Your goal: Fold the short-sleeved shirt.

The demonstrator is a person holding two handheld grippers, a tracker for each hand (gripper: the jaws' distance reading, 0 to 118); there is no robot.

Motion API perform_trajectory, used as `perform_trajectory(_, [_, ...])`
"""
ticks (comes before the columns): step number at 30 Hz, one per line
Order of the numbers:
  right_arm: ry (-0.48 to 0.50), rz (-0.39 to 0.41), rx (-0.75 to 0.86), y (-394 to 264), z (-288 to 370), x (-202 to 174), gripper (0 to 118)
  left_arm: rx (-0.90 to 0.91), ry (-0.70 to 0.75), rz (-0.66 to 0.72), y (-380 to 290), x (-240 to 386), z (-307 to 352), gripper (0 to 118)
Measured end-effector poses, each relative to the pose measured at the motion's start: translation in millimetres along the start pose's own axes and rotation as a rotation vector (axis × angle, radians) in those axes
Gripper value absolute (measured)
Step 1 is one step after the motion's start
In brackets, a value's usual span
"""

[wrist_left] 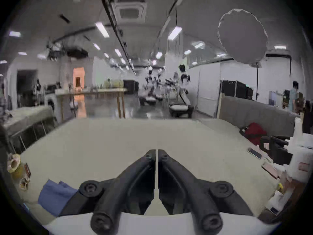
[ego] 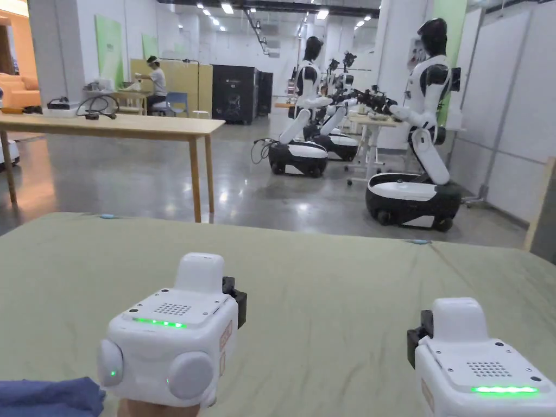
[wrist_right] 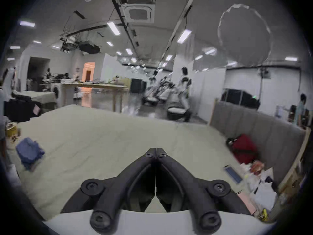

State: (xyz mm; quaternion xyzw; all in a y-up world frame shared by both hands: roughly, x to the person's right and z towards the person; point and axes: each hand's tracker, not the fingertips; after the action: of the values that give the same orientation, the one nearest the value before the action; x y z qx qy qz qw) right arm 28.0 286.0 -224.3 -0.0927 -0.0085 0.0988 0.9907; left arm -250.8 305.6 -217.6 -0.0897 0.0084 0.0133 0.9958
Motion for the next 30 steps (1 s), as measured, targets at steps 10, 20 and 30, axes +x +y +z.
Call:
perform_trajectory(10, [0.048, -0.041, 0.049, 7, 19, 17, 1, 0.041, 0.019, -0.064, 13, 25, 17, 0])
perform_trajectory(20, [0.086, -0.077, 0.054, 13, 23, 17, 2, 0.058, 0.03, -0.083, 13, 24, 23, 0])
perform_trajectory(30, [0.078, -0.092, 0.068, 21, 18, 16, 118, 0.042, 0.064, -0.068, 12, 17, 18, 114])
